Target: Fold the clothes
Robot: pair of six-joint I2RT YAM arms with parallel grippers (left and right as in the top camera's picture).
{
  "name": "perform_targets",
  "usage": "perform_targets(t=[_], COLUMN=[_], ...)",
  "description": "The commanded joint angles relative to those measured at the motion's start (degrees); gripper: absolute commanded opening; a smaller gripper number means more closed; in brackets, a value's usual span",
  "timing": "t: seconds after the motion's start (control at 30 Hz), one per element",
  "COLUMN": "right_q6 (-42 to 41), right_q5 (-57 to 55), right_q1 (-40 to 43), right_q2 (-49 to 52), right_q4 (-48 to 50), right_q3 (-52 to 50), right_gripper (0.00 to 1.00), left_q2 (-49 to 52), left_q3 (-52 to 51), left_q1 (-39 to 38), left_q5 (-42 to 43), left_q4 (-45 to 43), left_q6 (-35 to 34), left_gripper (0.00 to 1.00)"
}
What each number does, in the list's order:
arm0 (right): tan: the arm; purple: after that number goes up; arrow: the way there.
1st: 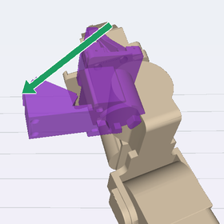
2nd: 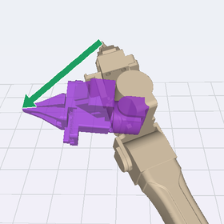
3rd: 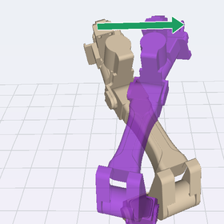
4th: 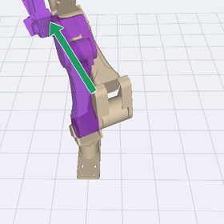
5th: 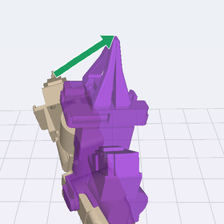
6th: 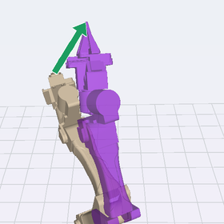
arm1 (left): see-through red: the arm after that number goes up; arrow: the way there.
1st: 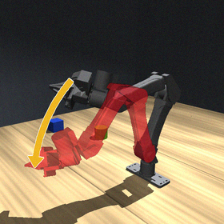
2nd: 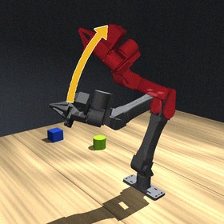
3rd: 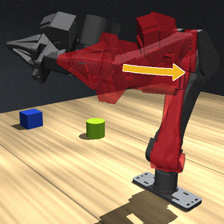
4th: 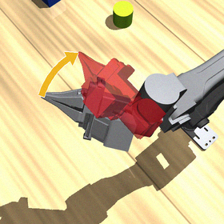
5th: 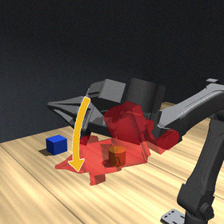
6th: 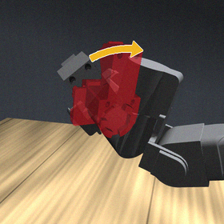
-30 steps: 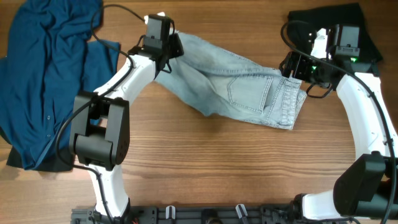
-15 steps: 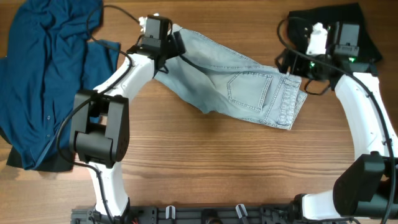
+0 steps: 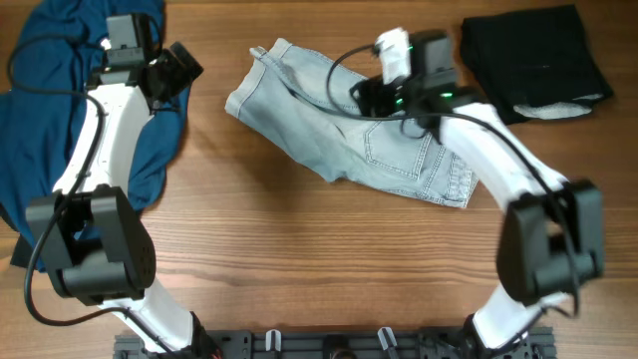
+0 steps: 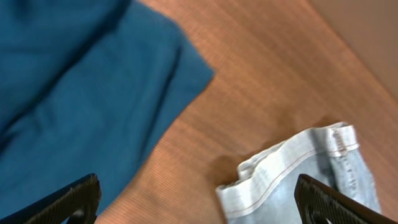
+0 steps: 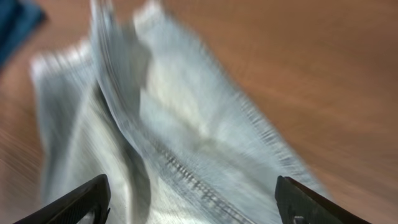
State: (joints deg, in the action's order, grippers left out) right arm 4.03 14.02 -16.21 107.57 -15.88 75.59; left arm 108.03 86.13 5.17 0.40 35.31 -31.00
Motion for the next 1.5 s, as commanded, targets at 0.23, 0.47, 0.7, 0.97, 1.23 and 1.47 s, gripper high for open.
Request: perform_targets(t=[0.23,0.47,0.7,0.97,1.23,1.47], right_q6=[8.0,10.2,10.8,7.3,-0.8,-1.4], right_q5=[-11.2,-13.8,-20.7,-24.6,-17.1,-12.7], right_q1=[-5.6,-6.6,-6.7,-6.7,-1.3,2.3], right_q2=[8.5,11.2,13.7,10.4,9.6,12.1], right_q4=[1.6,4.7,6.2,7.8,8.9,7.8], right_q3=[0.7,0.7,0.7,2.8,6.3,6.3], right_gripper=[0.8,0.63,0.52,0.29,0.29,0.57], left_q2=[0.0,0.0,0.3,0.6,0.6,0.6], left_q3=[0.2,0.2,0.2,0.2,0.2,0.2], left_q1=[-0.4,-0.5,-0.5,-0.5,-1.0,-2.6], left_q5=[1.3,1.3,1.3,1.3,1.3,1.2], left_q4=[2.7,2.7,2.7,2.6,2.7,2.5], left_q6=[0.5,0.5,0.5,0.5,0.5,0.6], left_gripper=[1.0,1.0,1.0,1.0,1.0,1.0])
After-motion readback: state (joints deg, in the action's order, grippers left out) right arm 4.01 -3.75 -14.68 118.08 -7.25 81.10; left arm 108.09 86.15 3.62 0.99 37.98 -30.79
